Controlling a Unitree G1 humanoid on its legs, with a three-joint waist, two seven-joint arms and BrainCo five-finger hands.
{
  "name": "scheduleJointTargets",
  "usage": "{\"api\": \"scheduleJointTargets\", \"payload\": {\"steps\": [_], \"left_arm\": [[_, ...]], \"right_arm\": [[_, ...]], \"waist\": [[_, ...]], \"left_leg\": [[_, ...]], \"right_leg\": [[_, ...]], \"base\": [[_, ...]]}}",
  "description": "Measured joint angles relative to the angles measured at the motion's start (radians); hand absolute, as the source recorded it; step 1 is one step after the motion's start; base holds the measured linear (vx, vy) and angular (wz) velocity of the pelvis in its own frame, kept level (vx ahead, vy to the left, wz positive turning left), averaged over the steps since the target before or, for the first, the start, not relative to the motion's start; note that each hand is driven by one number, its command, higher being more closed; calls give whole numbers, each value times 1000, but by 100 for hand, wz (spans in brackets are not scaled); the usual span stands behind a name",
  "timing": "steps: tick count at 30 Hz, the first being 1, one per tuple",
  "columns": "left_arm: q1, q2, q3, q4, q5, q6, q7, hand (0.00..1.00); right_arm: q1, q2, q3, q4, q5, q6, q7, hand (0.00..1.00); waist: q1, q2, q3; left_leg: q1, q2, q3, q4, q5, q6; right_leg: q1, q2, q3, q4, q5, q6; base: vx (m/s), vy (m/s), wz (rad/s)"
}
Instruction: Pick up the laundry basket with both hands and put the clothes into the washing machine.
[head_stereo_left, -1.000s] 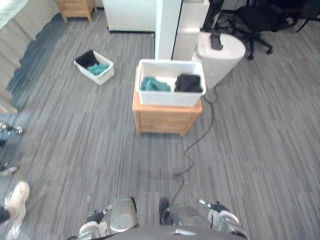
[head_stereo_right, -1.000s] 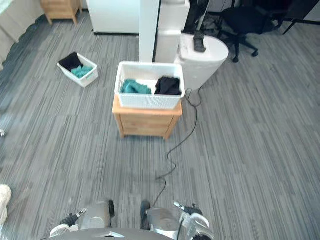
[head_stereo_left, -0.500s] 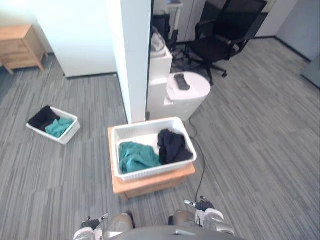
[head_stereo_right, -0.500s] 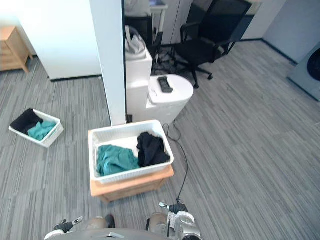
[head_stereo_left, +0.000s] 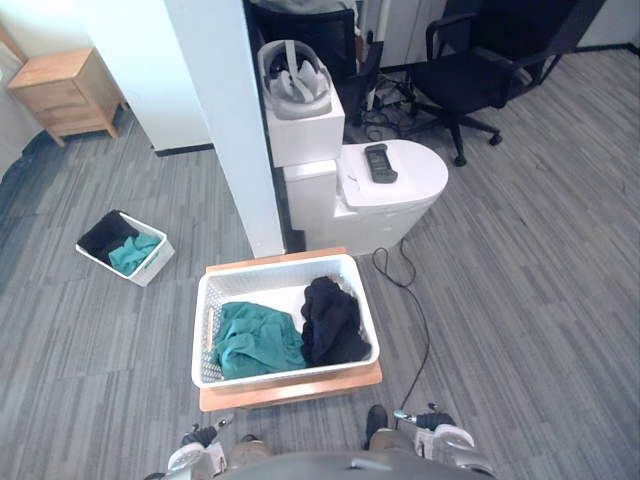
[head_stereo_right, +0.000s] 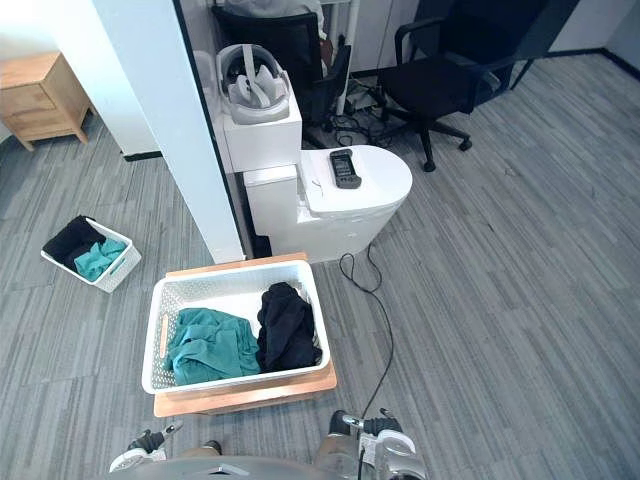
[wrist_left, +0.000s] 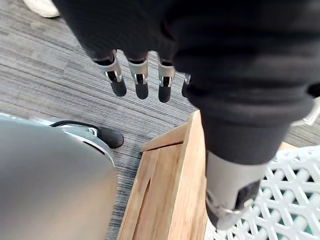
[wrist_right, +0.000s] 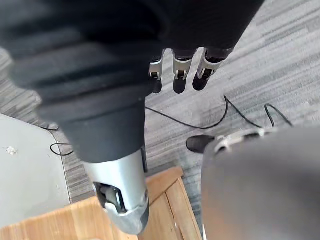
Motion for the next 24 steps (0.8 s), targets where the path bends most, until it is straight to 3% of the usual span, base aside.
{"api": "scheduleJointTargets", "payload": {"steps": [1,4,6,11,15,20,24], "left_arm": [[1,5,11,1,0,1,0,0],[50,36,91,10,-4,12,3,0],[77,37,140,7,-17,14,3,0],[163,76,245,-128,-44,15,-8,0],[205,175,326,-347,-60,2,-51,0],[176,261,344,-515,-59,-32,-40,0],[108,269,314,-553,-65,-42,-20,0]], "right_arm": [[0,0,-6,0,1,0,0,0],[21,37,-31,-26,20,3,-2,0],[66,46,-66,-136,44,18,-5,0],[146,22,-176,-473,53,17,-13,0],[156,-40,-281,-669,83,11,-50,0],[99,-62,-257,-772,130,-46,-58,0],[36,-101,-108,-795,104,-54,-57,0]], "waist": [[2,-2,-2],[5,-47,-1],[3,-54,-5],[-10,-39,-6],[-16,1,-2],[-15,4,-4],[-8,4,3]], "left_leg": [[-1,-2,2,0,0,-2],[-17,-19,28,4,-13,-12],[-25,-31,34,6,-19,-12],[-46,-45,60,10,-27,-6],[-69,-43,59,13,-27,-6],[-98,-44,67,27,-31,-6],[-102,-42,77,46,-38,-6]], "right_leg": [[3,0,1,-12,8,1],[12,-8,18,-87,54,2],[10,-18,24,-105,67,7],[-31,-30,50,-110,81,14],[-59,-28,49,-110,84,13],[-89,-27,60,-110,92,7],[-92,-25,75,-110,99,6]], "base": [[-12,-4,-8],[-22,36,-18],[23,45,-12],[27,26,-18],[17,-3,0],[-13,-10,-6],[-34,-14,-8]]}}
